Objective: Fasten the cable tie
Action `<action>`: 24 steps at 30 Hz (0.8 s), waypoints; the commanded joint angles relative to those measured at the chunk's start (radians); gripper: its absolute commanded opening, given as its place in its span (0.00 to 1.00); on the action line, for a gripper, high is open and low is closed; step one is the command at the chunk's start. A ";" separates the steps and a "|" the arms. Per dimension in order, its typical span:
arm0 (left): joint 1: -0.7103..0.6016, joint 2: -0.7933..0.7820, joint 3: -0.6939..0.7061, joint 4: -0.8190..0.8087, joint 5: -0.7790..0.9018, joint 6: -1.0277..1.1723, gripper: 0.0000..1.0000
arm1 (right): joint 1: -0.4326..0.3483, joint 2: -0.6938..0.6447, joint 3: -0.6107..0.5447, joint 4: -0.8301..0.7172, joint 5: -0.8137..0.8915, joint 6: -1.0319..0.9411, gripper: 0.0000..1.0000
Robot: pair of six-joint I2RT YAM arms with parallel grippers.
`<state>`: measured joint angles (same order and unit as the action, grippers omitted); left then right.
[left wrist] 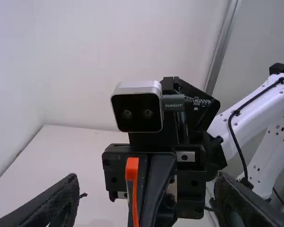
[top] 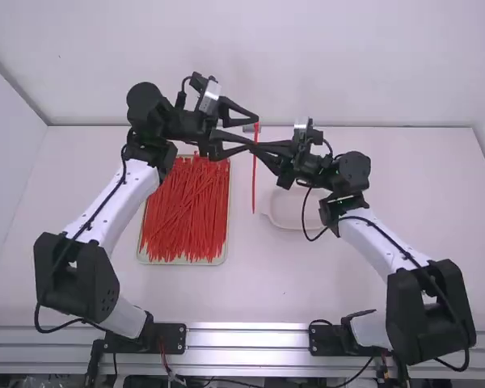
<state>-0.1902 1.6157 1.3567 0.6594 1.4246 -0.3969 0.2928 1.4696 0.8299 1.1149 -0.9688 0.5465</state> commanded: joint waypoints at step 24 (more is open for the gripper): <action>-0.006 0.007 0.023 -0.015 -0.004 0.012 0.42 | 0.017 0.002 0.034 0.056 0.000 0.019 0.00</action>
<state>-0.1921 1.6157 1.3567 0.6403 1.4174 -0.3943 0.3084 1.4696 0.8299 1.1637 -0.9630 0.5602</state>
